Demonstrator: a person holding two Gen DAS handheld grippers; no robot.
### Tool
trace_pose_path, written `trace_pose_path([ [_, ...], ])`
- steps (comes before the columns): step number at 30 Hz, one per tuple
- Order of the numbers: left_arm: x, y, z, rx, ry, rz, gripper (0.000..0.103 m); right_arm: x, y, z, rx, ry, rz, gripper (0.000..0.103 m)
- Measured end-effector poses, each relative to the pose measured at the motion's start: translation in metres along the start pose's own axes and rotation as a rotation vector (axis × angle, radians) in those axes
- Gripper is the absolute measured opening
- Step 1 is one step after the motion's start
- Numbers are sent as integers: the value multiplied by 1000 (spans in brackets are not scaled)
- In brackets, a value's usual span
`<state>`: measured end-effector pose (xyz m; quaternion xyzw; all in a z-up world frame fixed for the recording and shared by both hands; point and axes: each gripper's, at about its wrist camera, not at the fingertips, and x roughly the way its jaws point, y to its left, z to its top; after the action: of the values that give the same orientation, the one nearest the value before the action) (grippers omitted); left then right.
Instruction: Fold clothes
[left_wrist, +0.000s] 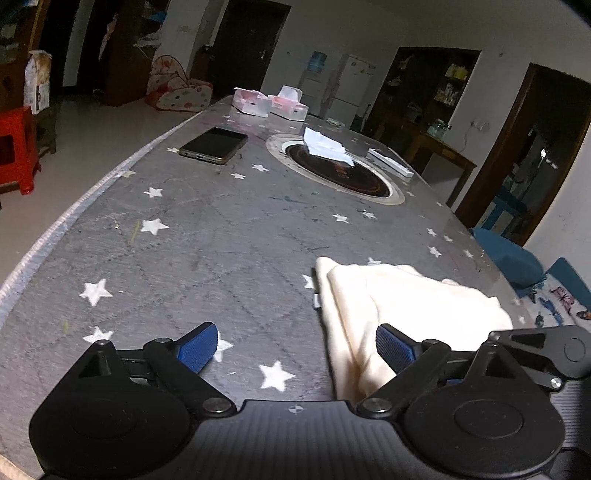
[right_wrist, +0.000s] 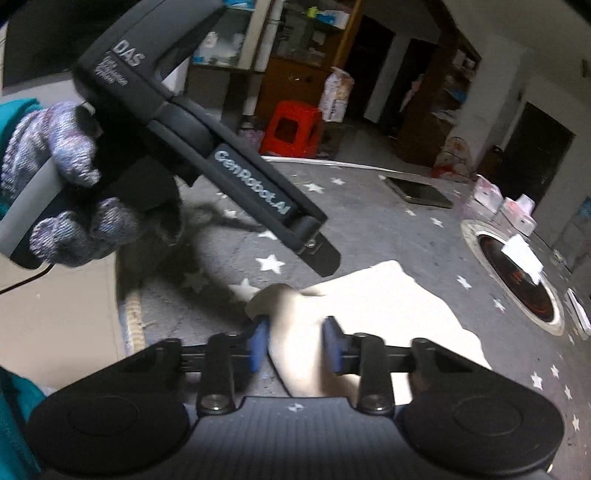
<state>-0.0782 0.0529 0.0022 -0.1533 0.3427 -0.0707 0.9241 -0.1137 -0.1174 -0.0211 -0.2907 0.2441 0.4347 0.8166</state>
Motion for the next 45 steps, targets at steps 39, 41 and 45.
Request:
trace_pose_path([
  [39,61,-1,9,-405,192,-244,20,-82,-122,-88,601,-85,-187,23],
  [41,60,-4,11,-379,191,-233,20,-84,-139,-105,663,-58,-256,26],
  [45,61,-11,13,-326,187,-206,20,-84,-164,-134,774,-28,-323,34],
])
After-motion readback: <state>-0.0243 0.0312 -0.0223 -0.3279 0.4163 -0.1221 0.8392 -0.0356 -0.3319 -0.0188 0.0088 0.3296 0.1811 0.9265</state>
